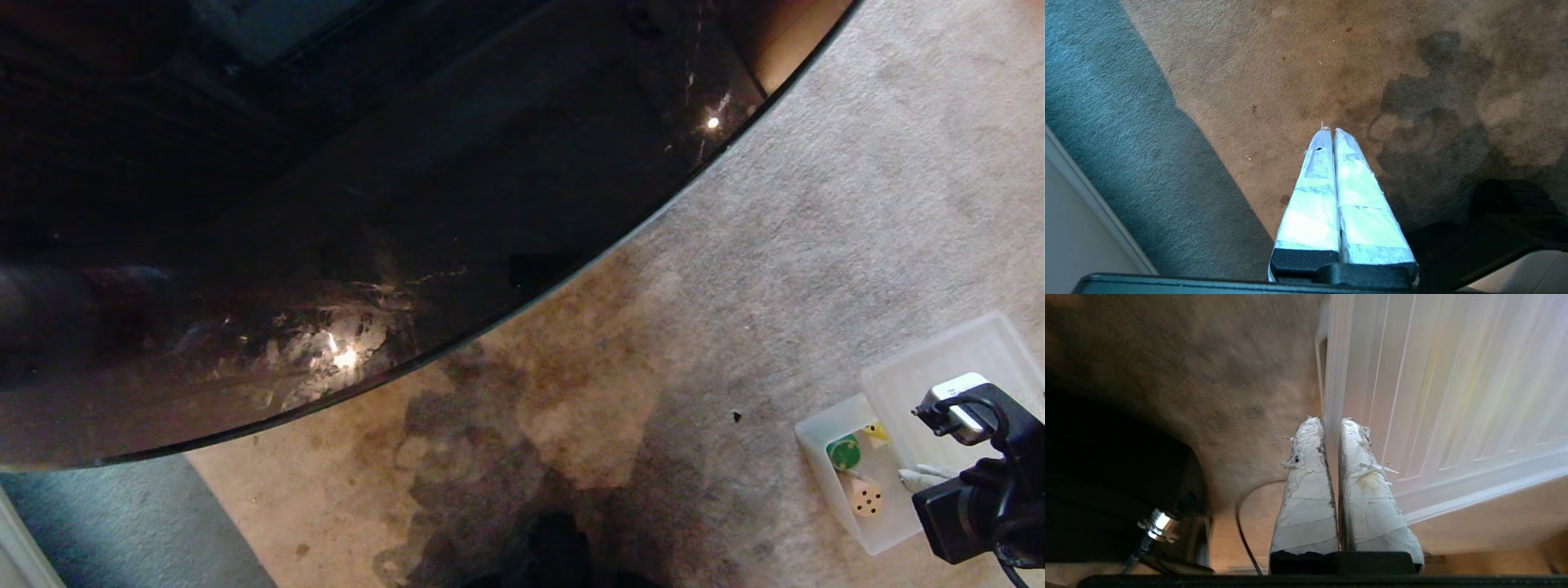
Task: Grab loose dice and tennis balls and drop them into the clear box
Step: Close the lid
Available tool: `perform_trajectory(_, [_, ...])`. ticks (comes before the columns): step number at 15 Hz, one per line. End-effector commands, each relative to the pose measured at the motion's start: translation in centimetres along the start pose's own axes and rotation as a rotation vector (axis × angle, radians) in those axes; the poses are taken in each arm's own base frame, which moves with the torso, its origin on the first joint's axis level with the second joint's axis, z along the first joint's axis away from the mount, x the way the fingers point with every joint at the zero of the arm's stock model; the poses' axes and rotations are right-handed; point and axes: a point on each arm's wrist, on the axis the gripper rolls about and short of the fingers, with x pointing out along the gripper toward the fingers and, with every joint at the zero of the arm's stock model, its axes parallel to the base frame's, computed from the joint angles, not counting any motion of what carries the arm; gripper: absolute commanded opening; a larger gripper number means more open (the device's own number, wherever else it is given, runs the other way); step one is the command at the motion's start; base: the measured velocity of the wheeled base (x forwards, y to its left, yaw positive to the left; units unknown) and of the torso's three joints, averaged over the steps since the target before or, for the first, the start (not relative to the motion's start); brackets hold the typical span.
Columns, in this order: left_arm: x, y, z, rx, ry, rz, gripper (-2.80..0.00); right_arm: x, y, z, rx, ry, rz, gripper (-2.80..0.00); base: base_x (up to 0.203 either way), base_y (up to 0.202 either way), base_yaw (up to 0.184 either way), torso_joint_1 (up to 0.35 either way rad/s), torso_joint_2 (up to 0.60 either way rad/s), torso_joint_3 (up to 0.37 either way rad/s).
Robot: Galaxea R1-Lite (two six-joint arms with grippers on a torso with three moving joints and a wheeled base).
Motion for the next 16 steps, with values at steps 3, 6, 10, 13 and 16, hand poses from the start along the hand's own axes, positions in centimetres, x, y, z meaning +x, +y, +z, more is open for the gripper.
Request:
perform_trajectory(3, [0.0, 0.0, 0.0, 0.000, 0.000, 0.000, -2.80, 0.1, 0.1, -0.5, -0.007, 0.022, 0.001, -2.80, 0.000, 0.000, 0.000, 0.000, 0.00, 0.000])
perform_trajectory(6, [0.0, 0.0, 0.0, 0.000, 0.000, 0.000, -2.80, 0.1, 0.1, -0.5, -0.007, 0.022, 0.001, -2.80, 0.000, 0.000, 0.000, 0.000, 0.00, 0.000])
perform_trajectory(10, [0.0, 0.0, 0.0, 0.000, 0.000, 0.000, -2.80, 0.1, 0.1, -0.5, -0.007, 0.022, 0.001, -2.80, 0.000, 0.000, 0.000, 0.000, 0.00, 0.000])
perform_trajectory(13, [0.0, 0.0, 0.0, 0.000, 0.000, 0.000, -2.80, 0.1, 0.1, -0.5, -0.007, 0.022, 0.001, -2.80, 0.000, 0.000, 0.000, 0.000, 0.00, 0.000])
perform_trajectory(16, [0.0, 0.0, 0.0, 0.000, 0.000, 0.000, -2.80, -0.3, -1.1, -0.7, 0.059, -0.001, -0.057, -2.80, 0.000, 0.000, 0.000, 0.000, 0.00, 0.000])
